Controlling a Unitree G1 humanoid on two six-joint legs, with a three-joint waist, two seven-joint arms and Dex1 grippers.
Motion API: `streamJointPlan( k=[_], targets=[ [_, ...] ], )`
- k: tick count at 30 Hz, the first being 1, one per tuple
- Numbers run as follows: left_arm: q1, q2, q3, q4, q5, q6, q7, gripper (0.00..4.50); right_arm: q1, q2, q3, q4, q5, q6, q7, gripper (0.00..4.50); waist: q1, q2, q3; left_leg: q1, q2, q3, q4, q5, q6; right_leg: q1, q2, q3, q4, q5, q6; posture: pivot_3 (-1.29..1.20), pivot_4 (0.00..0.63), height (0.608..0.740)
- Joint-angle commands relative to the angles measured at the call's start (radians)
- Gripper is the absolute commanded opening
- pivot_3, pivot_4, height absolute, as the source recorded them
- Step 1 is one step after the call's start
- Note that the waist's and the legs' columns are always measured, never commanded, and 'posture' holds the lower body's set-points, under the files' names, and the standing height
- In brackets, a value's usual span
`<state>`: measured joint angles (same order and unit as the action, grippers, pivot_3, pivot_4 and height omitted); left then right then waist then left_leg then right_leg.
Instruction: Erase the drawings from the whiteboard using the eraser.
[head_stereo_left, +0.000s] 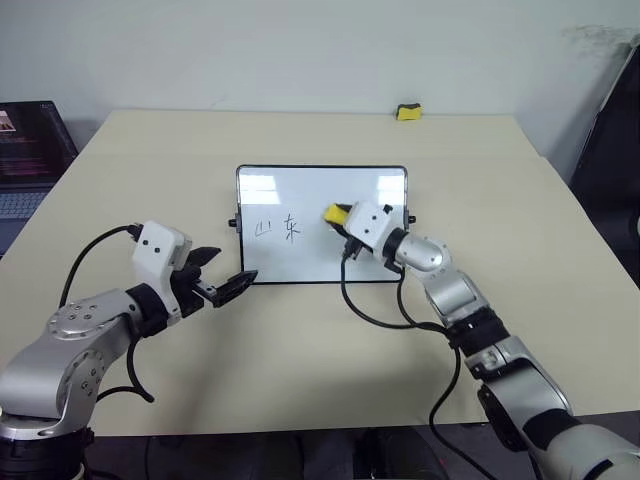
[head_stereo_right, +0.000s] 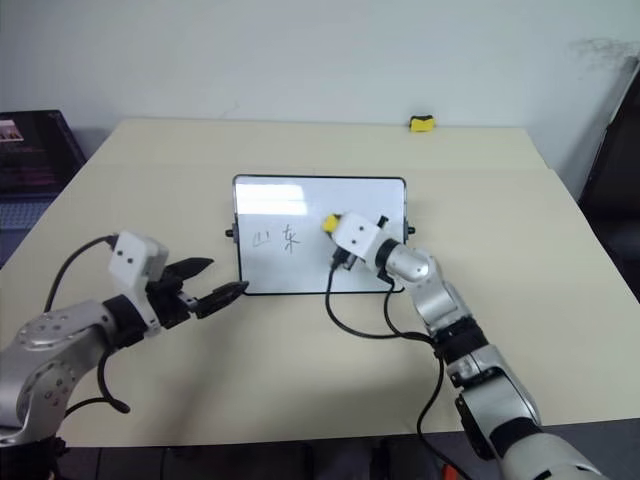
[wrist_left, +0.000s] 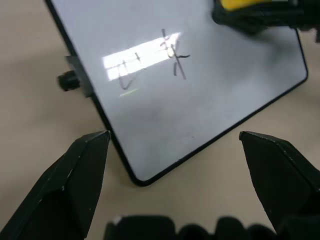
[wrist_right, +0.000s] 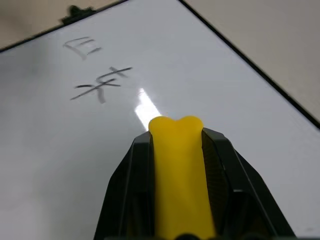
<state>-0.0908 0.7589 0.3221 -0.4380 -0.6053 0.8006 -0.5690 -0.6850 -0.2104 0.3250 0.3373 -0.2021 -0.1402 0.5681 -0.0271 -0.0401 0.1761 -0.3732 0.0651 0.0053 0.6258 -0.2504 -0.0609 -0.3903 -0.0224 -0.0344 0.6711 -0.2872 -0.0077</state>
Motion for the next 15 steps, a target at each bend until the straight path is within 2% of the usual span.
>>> streamJointPlan(
  k=[1,10,15],
  targets=[
    [-0.027,0.004,0.027,-0.014,0.004,-0.001,0.023,4.50,-0.023,0.012,0.016,-0.070,0.001,-0.042,0.009,0.99,-0.002,0.000,0.000,0.000,0.000,0.000,0.000,0.000,0.000,0.000,0.000,0.000,0.000,0.000,0.000,0.00,0.150,0.740],
    [-0.049,0.009,0.038,0.009,-0.021,0.037,0.033,4.50,-0.205,0.113,0.024,0.116,-0.059,-0.032,-0.085,0.99,-0.004,0.000,0.000,0.000,0.000,0.000,0.000,0.000,0.000,0.000,0.000,0.000,0.001,0.001,-0.002,0.00,0.150,0.740],
    [-0.050,0.012,0.037,0.013,-0.023,0.042,0.025,4.50,-0.328,0.169,0.041,0.294,-0.107,-0.046,-0.156,0.99,-0.003,0.000,0.000,-0.001,0.000,0.000,0.000,0.000,0.000,0.000,0.000,-0.001,-0.001,0.002,-0.003,0.00,0.150,0.740]
  ],
)
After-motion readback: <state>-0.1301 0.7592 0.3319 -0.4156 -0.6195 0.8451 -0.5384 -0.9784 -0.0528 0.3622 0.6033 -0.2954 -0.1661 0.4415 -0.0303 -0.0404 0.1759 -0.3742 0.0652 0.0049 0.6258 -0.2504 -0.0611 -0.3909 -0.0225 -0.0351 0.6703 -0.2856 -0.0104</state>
